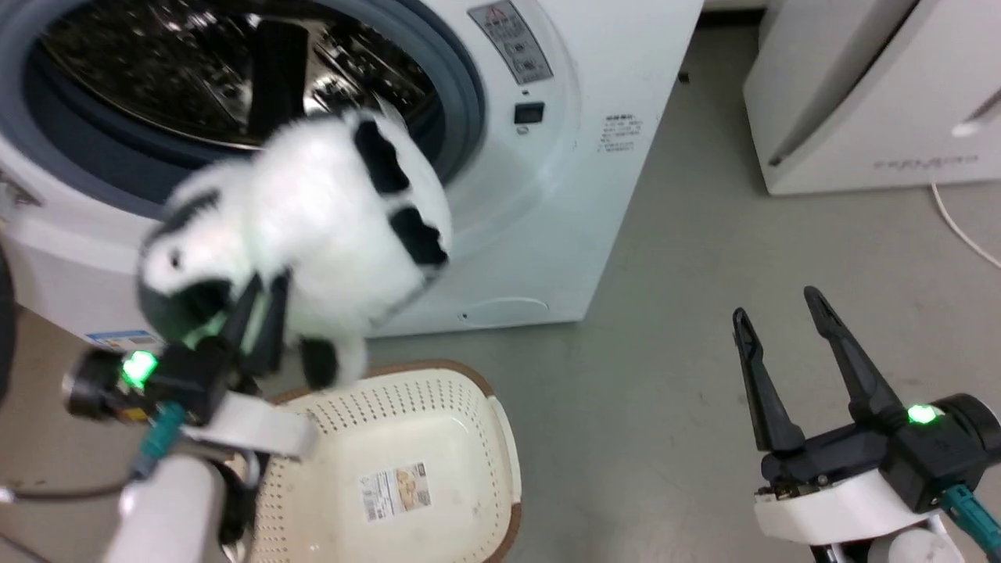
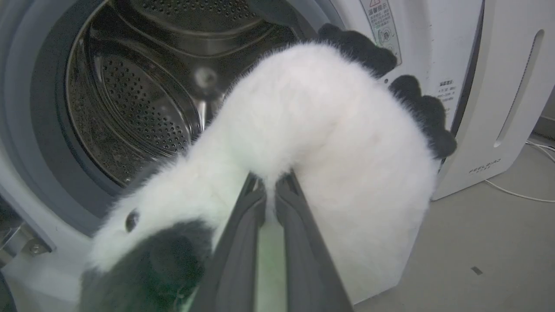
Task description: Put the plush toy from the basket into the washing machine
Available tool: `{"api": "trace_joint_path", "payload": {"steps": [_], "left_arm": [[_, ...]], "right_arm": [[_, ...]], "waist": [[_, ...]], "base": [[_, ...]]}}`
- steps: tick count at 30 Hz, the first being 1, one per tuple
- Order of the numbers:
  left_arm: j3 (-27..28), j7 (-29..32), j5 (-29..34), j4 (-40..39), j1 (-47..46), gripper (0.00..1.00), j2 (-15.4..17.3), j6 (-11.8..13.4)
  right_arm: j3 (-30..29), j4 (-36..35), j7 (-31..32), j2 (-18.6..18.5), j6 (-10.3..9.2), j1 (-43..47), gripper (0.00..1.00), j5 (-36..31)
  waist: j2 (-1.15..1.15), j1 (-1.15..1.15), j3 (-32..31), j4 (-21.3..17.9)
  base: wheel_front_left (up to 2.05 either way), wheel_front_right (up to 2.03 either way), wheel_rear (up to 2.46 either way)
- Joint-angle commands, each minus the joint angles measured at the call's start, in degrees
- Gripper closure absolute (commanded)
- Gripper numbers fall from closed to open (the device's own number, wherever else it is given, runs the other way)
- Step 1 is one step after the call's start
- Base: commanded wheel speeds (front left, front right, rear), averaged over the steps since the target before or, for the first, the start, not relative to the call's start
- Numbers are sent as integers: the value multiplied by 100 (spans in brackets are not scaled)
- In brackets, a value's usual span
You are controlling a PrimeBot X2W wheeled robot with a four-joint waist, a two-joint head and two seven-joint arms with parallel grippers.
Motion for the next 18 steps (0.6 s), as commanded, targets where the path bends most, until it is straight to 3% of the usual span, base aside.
{"api": "trace_joint_path", "payload": {"steps": [1, 9, 18], "left_arm": [[84, 23, -41, -28, -272, 100, 127, -52], [332, 813, -216, 367, -1818, 100, 970, -316], [1, 1534, -376, 1195, -3735, 100, 1819, -449]], "right_arm": [[6, -50, -25, 5, -5, -119, 0, 39], [-33, -134, -25, 5, -5, -445, 0, 209], [-11, -254, -25, 5, -5, -750, 0, 378]], "waist": [[0, 1, 254, -175], [0, 1, 1032, -543], [0, 1, 1904, -836]], "base": [[0, 0, 0], [0, 0, 0], [0, 0, 0]]}}
